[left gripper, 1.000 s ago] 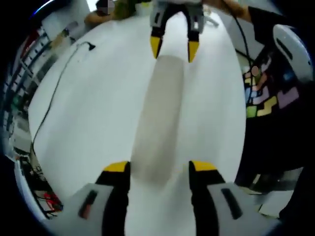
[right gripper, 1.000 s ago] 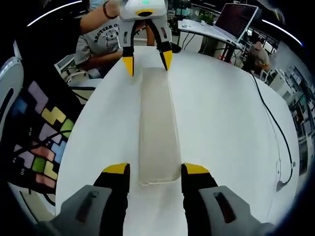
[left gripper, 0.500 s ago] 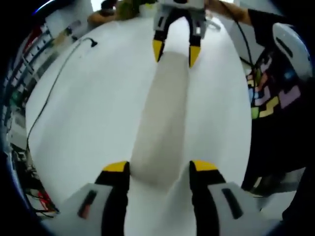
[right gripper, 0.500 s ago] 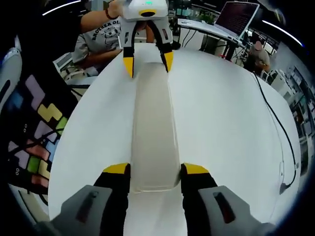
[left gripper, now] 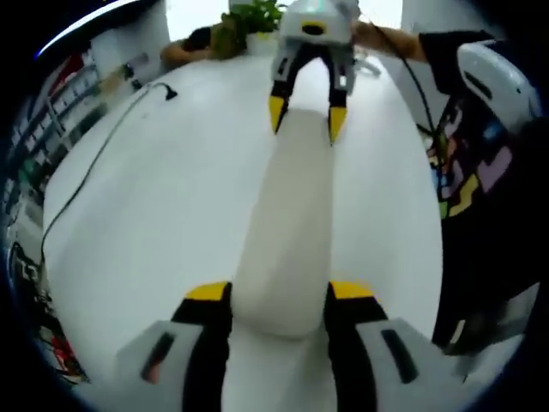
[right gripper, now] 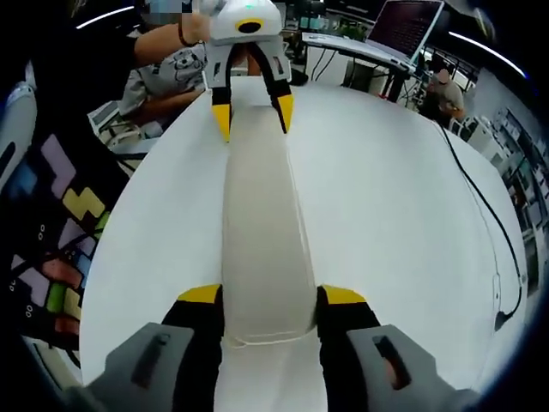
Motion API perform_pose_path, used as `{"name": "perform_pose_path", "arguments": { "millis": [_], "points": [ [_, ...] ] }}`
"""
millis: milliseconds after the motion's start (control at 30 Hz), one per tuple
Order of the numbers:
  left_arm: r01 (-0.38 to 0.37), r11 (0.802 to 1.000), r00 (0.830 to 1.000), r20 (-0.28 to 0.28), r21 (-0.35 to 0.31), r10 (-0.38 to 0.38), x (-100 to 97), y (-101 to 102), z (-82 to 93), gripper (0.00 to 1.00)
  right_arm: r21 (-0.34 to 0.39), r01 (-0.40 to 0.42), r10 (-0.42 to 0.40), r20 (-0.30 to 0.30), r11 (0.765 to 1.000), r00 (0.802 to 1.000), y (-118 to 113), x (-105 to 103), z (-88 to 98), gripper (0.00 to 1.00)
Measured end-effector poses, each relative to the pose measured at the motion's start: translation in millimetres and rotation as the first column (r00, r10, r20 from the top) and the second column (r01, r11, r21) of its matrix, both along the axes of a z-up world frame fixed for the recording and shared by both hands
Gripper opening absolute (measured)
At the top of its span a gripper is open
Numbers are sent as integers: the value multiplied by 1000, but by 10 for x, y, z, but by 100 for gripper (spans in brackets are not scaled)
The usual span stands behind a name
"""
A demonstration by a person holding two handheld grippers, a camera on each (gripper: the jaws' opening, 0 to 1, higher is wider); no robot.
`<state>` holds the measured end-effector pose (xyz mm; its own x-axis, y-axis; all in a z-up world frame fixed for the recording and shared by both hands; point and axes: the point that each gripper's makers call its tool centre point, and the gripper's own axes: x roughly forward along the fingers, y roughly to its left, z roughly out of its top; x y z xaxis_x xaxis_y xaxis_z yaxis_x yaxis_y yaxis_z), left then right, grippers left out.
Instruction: Arrange the utensils inside the cutlery case until each visible utensil rests in its matching compartment.
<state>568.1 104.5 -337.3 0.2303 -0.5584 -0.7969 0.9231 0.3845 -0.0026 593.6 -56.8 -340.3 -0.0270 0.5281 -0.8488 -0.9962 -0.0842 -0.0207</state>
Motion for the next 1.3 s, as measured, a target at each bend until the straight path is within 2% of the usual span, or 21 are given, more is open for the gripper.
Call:
{"name": "perform_pose_path", "arguments": {
  "millis": [133, 200, 333, 467, 533, 867, 1300],
  "points": [
    [-3, 1000, 1000, 9, -6, 3, 5, -13, 10, 45, -3, 3, -3, -5, 1000, 1000, 12, 17, 8, 43],
    [3, 999, 1000, 21, -35, -2, 19, -7, 17, 45, -1, 5, -5, -6, 1000, 1000, 14, 23, 8, 43],
    [-5, 997, 999, 46, -79, 9, 26, -7, 29, 46, 41, 10, -10, -3, 999, 1000, 12, 16, 22, 43],
    [9, 995, 998, 65, -99, -2, 43, -6, 40, 46, 52, 18, -18, 11, 998, 1000, 28, 5, 34, 42],
    [11, 994, 997, 71, -109, -4, 57, -9, 45, 46, 84, 36, -36, 4, 996, 999, 37, 13, 46, 42],
    [7, 994, 998, 70, -112, 1, 64, -33, 65, 46, 130, 49, -51, 7, 990, 999, 21, -38, 69, 42],
    [43, 994, 995, 94, -99, -34, 170, -193, 184, 46, 131, 78, -82, 23, 988, 996, -152, -9, 118, 43]
  ]
}}
